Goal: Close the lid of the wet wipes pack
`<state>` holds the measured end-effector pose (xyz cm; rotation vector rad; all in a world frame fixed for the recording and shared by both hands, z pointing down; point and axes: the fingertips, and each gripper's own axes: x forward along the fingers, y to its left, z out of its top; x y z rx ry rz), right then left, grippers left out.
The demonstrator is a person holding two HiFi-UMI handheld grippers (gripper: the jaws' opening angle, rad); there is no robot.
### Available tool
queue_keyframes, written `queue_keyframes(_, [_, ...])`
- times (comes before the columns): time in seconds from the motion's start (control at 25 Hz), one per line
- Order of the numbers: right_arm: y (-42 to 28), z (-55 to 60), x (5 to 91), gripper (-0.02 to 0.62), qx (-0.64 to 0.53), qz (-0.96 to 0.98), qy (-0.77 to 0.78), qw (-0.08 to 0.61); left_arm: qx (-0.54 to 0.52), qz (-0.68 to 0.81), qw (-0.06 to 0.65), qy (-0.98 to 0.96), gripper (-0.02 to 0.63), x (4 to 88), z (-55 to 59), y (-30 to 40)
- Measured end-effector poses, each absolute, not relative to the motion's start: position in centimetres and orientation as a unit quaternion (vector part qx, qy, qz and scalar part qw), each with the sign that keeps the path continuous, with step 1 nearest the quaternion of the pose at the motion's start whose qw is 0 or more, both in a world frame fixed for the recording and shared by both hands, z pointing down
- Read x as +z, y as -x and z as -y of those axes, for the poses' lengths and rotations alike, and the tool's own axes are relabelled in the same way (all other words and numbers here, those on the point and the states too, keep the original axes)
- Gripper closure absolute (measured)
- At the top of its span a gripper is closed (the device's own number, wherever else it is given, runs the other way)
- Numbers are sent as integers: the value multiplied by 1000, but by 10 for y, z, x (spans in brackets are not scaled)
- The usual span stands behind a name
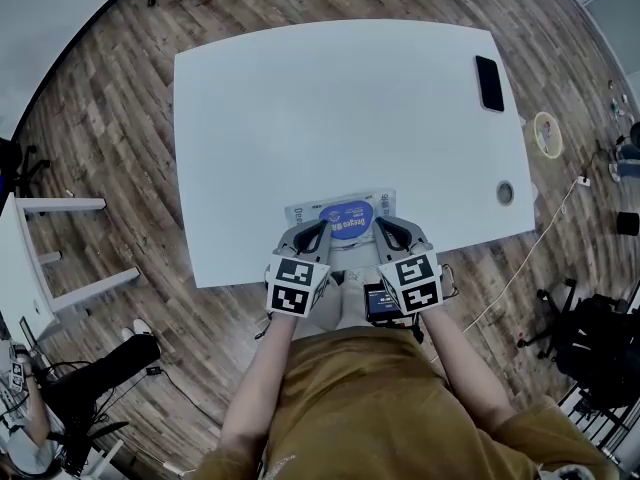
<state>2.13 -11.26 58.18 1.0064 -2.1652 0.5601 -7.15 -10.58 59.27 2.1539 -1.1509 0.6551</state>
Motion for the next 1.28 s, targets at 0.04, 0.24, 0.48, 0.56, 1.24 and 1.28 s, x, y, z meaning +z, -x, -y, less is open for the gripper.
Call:
queue_keyframes(0.04, [-22, 112, 579, 587, 212, 832, -388, 336, 245, 437, 301, -812, 601, 591, 104, 73])
queue_keyframes(0.24, [-22, 108, 565, 588, 195, 836, -399, 322, 238, 459, 279, -809, 601, 578, 98, 86])
queue_keyframes(0.48, [-29, 102, 541, 588, 173, 845, -410, 298, 212, 489, 266, -804, 601, 558, 93, 94])
queue_keyframes(0.56, [-31, 102, 530, 588, 168, 847, -415, 285, 206, 496, 256, -804, 601, 548, 91, 96])
queue_keyframes(1.24, [-49, 95, 436, 588, 122, 865, -459, 161, 157, 538, 155, -814, 601, 450, 86, 107])
queue_keyframes(1.28, [-50, 96, 430, 588, 117, 865, -462, 154, 154, 540, 148, -814, 601, 444, 86, 108])
